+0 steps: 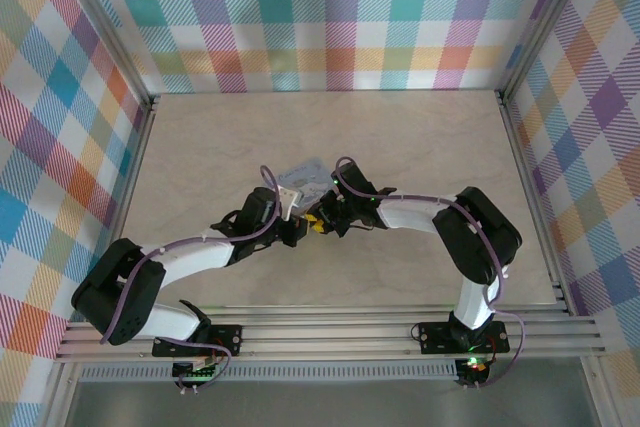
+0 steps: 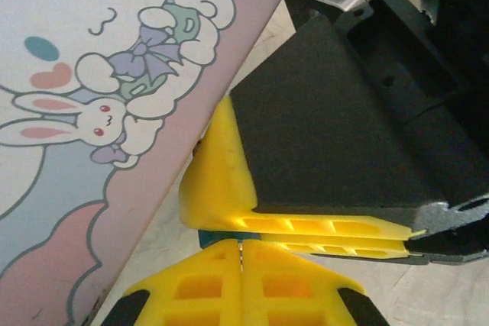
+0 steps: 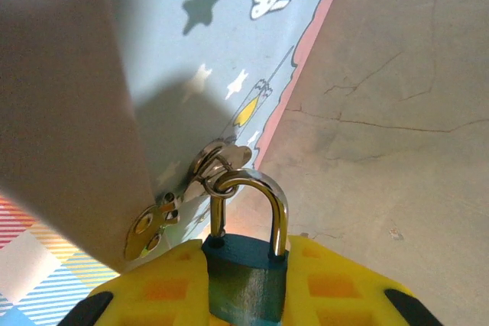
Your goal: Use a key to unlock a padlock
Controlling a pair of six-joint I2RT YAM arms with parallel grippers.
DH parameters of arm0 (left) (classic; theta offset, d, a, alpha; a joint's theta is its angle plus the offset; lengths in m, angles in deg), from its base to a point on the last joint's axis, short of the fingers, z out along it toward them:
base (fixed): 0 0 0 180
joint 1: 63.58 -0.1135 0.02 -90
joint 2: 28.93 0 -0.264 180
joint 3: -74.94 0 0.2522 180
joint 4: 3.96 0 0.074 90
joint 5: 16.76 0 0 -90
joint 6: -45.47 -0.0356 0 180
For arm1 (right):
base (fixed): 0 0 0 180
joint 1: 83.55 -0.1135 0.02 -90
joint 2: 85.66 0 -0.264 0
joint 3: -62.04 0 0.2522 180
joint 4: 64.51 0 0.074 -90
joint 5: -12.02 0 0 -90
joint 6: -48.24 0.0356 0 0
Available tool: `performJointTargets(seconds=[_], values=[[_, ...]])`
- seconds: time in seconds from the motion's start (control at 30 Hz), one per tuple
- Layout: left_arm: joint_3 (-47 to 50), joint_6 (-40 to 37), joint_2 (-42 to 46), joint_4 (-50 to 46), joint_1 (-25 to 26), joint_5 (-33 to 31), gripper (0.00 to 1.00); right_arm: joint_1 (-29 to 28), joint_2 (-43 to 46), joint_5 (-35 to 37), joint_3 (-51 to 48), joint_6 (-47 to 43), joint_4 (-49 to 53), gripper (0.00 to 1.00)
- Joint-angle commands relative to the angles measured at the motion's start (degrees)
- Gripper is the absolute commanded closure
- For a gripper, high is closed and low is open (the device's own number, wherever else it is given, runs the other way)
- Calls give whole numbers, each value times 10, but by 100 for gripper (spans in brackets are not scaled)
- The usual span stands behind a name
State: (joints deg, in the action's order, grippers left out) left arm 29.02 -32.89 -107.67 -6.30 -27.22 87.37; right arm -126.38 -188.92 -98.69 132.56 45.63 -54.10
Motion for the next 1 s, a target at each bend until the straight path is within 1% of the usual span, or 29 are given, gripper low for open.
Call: performJointTargets(seconds=[0.0, 0.07, 0.1, 0.13, 0.2, 0.23, 0.33, 0.43, 0.57, 0.73, 0.97], values=[[-19, -43, -3, -35, 19, 17, 100, -4, -4, -36, 24, -3, -23, 100], [-23, -42, -4, -40, 19, 18, 100, -5, -5, -39, 26, -11, -20, 100], [-28, -38, -4, -46, 19, 18, 97, -5, -5, -39, 27, -18, -13, 100], [-31, -32, -2, -54, 18, 16, 87, -4, -4, -39, 28, -27, -9, 100], [-38, -24, 1, -71, 18, 13, 76, -3, -3, -39, 25, -46, -7, 100], [-40, -16, 3, -79, 18, 11, 72, -2, -4, -43, 25, -58, -5, 100], [-41, 11, 14, -90, 13, 15, 66, 1, -8, -57, 33, -109, 18, 100], [-37, 40, 23, -93, 3, 28, 65, 1, -4, -54, 45, -162, 67, 100], [-22, 81, 43, -89, -16, 36, 65, 3, 10, -43, 47, -210, 97, 100], [7, 144, 60, -65, -62, 66, 63, 3, 6, -22, 93, -333, 210, 100], [12, 161, 38, -44, -91, 95, 64, 3, -2, -25, 109, -426, 246, 100]])
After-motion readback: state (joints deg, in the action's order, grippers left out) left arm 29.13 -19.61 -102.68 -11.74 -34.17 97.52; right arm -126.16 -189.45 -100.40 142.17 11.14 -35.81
